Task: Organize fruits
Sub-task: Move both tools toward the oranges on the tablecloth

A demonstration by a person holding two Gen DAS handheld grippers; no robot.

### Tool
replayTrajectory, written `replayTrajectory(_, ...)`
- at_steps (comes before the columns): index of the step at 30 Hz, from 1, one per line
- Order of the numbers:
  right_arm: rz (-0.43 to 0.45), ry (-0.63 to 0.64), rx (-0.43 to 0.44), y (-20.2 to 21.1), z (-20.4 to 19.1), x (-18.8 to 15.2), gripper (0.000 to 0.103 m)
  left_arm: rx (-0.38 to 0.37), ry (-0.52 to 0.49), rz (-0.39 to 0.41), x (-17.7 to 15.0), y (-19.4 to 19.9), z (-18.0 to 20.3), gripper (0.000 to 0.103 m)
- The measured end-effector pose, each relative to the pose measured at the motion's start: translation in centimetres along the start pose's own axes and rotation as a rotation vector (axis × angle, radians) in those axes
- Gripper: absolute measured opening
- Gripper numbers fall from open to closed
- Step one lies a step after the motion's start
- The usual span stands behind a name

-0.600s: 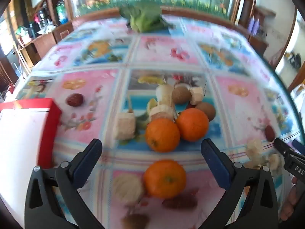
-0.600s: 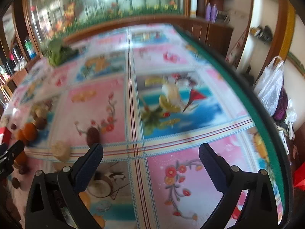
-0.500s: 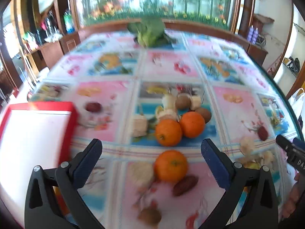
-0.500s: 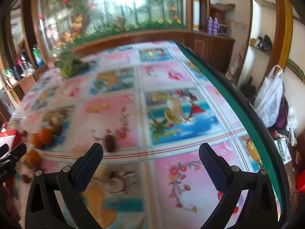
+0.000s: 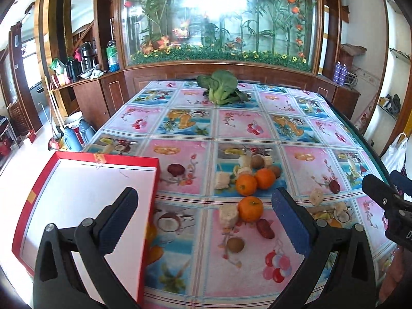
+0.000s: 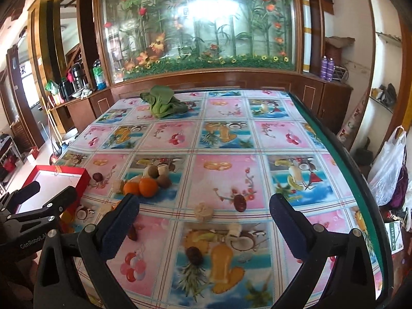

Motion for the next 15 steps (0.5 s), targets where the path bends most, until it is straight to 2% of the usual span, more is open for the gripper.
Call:
replayTrajectory(8,-0.018,0.023,0.032,-1.3,-1.9,0.0,0.101,0.035,0.008,-0.035,-0.5,-1.1,-1.8,0.103)
replayTrajectory(15,-0.051,0.06,0.068,-3.6,-3.5,0.1,0.101,-0.006,0.077,-0.032,-0.6,-2.0,-5.3,0.103)
Point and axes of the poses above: each gripper's, at about its wrist camera, not at the fingertips, and y roughly against the way its jaws point, z to its right, x to its top, the point moved 4 cm from there along -y, roughly the way its jaws point, and after that the axes turned 2 degrees about z, right-handed, at the moved point
